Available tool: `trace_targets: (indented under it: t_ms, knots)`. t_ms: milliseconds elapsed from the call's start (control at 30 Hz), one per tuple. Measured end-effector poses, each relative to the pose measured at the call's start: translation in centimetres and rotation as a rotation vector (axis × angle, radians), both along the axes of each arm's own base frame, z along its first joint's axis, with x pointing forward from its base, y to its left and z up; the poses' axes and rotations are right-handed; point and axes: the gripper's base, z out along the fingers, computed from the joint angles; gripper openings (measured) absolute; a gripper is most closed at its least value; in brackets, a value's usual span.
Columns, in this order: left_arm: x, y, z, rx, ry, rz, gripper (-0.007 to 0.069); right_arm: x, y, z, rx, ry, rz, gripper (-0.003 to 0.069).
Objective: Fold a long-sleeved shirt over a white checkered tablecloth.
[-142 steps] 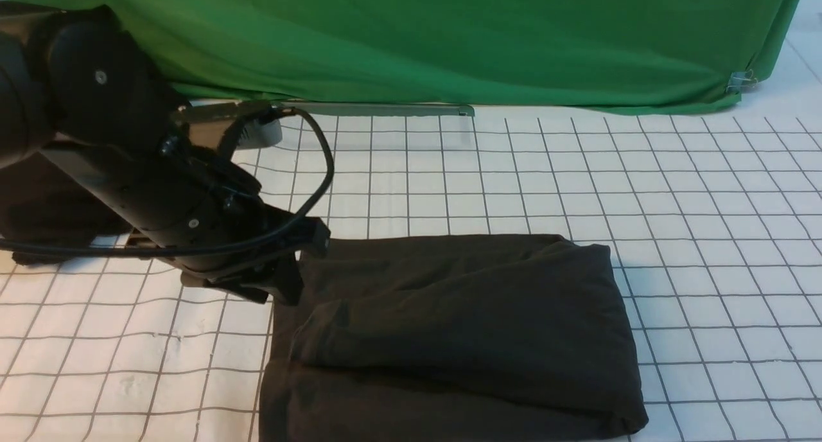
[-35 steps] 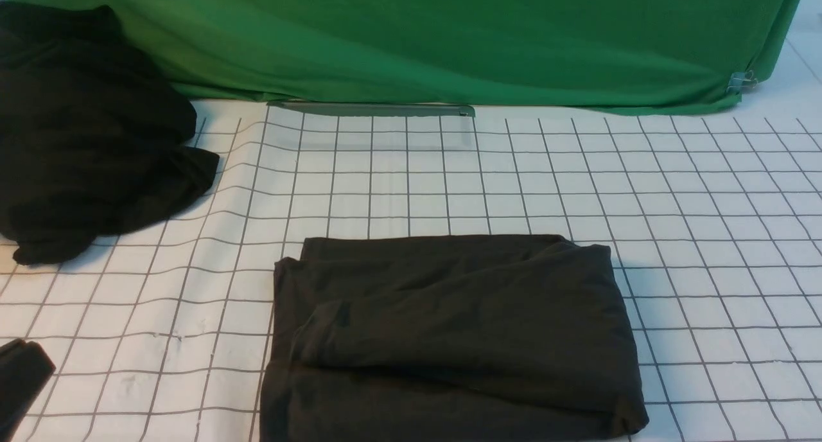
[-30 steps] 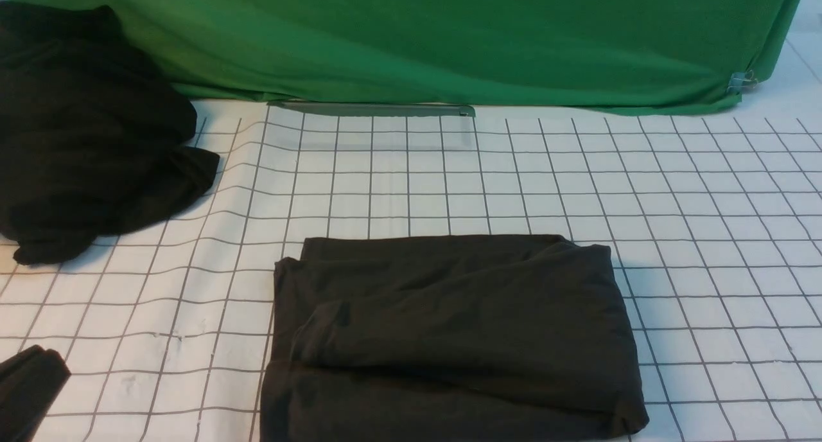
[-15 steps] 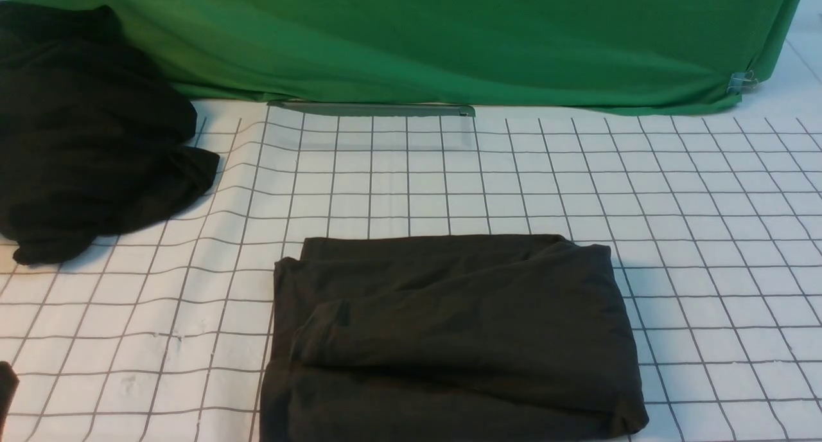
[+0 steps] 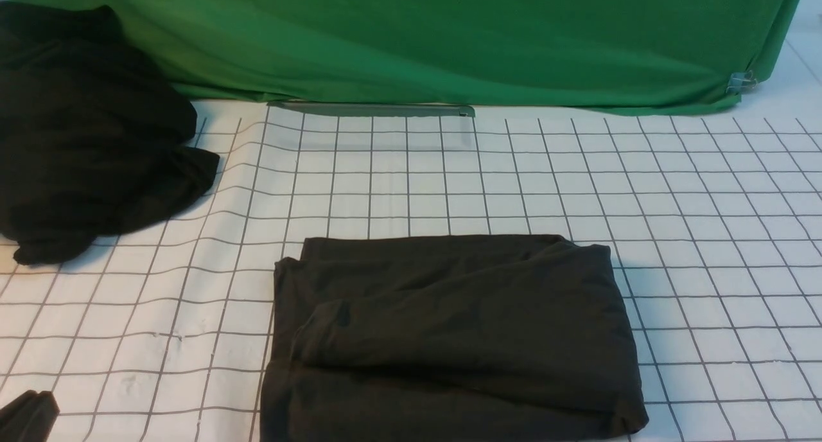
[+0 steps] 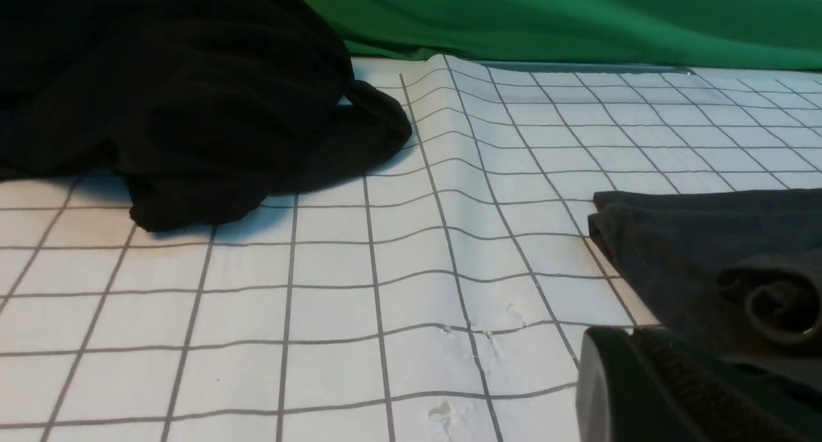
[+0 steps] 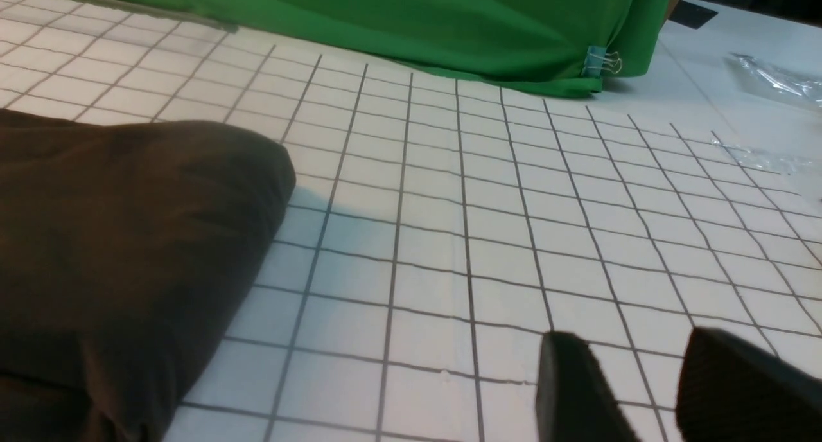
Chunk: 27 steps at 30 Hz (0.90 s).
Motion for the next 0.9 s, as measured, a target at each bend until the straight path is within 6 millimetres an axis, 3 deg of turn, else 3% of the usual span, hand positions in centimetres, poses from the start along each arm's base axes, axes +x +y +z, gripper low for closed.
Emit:
trace_targets:
  t_ms: [900]
  knots:
    - [0.02, 0.48, 0.0, 0.004, 0.0, 0.086, 0.0026, 0.0, 0.0, 0.0, 0.0, 0.0, 0.0, 0.0242]
